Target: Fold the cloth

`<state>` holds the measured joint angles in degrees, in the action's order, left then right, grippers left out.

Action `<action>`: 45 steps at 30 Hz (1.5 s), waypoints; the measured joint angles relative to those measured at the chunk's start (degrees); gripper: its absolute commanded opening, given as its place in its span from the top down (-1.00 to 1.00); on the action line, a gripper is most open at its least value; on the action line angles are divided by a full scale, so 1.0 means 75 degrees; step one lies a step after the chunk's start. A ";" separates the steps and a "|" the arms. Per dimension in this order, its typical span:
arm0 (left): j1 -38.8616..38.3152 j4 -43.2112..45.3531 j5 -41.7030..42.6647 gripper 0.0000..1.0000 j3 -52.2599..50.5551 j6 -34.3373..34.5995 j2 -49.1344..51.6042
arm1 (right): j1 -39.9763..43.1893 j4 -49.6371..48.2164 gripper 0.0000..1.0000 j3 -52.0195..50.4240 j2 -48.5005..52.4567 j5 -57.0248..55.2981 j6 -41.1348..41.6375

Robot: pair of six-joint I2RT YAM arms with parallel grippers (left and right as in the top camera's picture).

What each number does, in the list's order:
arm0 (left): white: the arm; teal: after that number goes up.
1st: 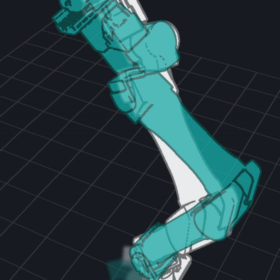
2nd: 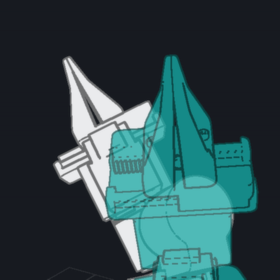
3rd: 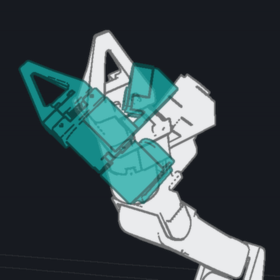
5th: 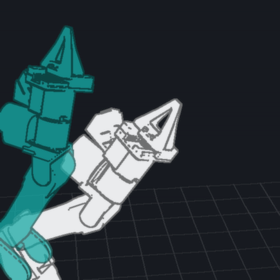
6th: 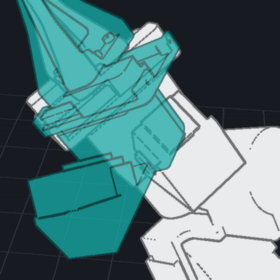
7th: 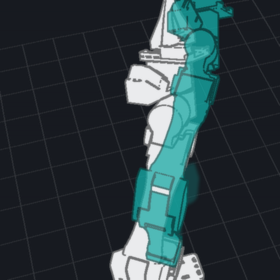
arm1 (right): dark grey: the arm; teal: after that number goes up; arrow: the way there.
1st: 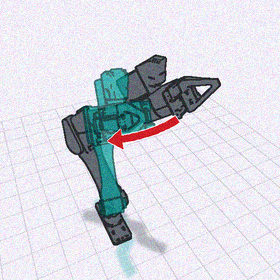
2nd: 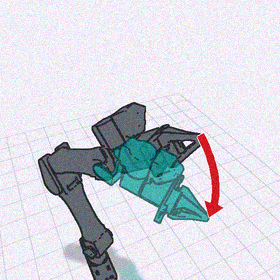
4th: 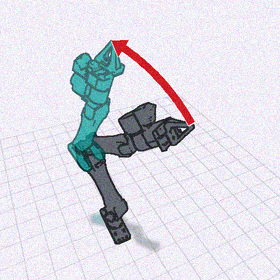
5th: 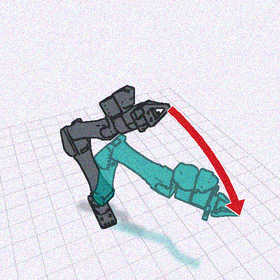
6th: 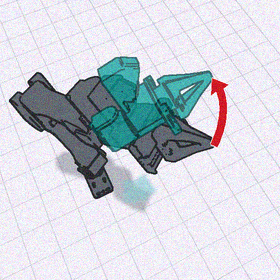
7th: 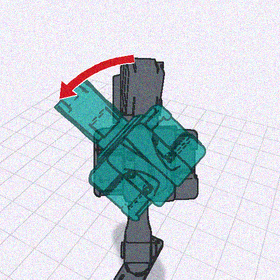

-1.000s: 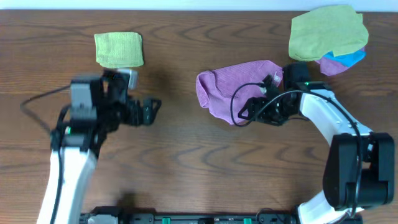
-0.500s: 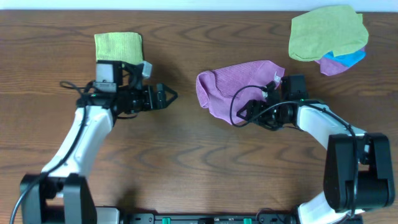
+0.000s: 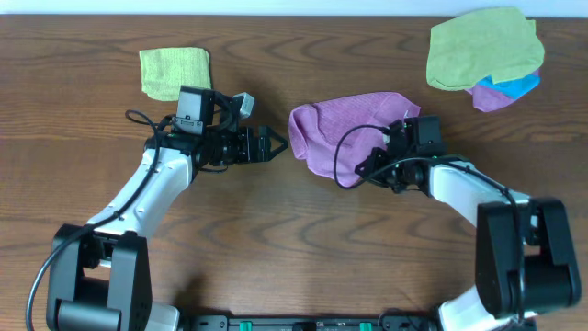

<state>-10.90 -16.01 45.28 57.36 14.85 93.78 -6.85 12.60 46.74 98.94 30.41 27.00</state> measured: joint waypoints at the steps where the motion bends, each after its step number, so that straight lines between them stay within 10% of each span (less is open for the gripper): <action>1: 0.0000 0.0000 -0.0003 -0.91 0.0000 0.0009 0.0000 | 0.0020 0.0169 0.97 0.0000 -0.0230 -0.0070 -0.0035; 3: 0.0000 0.0000 0.0000 -0.91 0.0000 0.0029 0.0000 | 0.0061 0.0554 0.95 0.0006 -0.0731 -0.0213 -0.0102; 9: 0.0000 0.0003 0.0000 -0.91 0.0000 0.0050 0.0000 | 0.0111 0.2669 -0.26 0.0207 -0.2600 -0.1058 -0.0458; 13: 0.0000 0.0000 0.0003 -0.91 0.0006 0.0052 0.0000 | 0.0111 0.4022 -0.47 0.0248 -0.3299 -0.1821 -0.0644; 23: 0.0000 0.0000 0.0000 -0.91 0.0015 0.0052 0.0000 | 0.0111 0.4771 -0.54 0.0219 -0.3462 -0.2323 -0.0592; 45: 0.0000 -0.0026 0.0093 -0.91 0.0015 0.0055 0.0000 | 0.0111 0.0886 -0.20 -0.1743 -0.2212 -0.1792 0.0962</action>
<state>-10.90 -16.21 45.98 57.47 15.27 93.78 -6.02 19.25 33.67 82.35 16.97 34.22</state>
